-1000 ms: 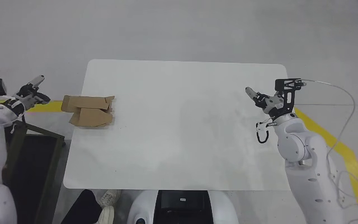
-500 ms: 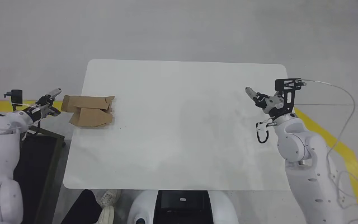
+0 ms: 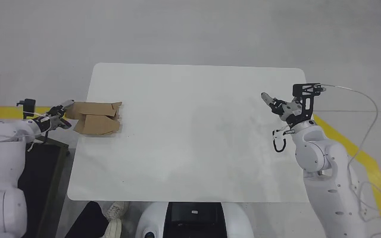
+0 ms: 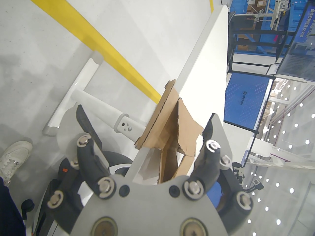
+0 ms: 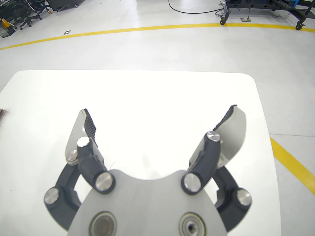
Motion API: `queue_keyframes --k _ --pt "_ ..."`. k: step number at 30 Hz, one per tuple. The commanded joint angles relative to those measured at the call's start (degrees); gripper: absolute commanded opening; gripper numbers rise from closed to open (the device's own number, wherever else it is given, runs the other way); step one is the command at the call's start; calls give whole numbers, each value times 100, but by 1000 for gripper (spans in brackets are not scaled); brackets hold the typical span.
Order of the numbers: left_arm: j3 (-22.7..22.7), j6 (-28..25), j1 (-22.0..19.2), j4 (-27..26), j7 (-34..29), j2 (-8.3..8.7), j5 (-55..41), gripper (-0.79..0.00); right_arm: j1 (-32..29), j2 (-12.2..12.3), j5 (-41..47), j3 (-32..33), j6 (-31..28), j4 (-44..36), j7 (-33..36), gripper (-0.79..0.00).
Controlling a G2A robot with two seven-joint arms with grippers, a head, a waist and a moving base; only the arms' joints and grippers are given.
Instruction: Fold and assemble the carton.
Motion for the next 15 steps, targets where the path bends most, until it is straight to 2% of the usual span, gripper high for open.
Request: queue_keyframes --k 1,2,3,4,7,10,15 --pt "12 26 -5 13 -51 -13 -24 -160 0 0 0 0 0 0 0 0" --pt "19 49 -9 21 -84 -21 -39 -209 0 0 0 0 0 0 0 0" --pt "32 68 -8 26 -103 -30 -35 -409 0 0 0 0 0 0 0 0" --pt "42 91 -12 33 -117 -37 -38 -511 0 0 0 0 0 0 0 0" --pt "52 113 -24 55 -134 -49 -71 -613 0 0 0 0 0 0 0 0" --pt "50 142 -43 77 -130 -52 -108 -770 0 0 0 0 0 0 0 0" --pt "-32 136 -86 116 -227 -27 -310 -785 0 0 0 0 0 0 0 0"
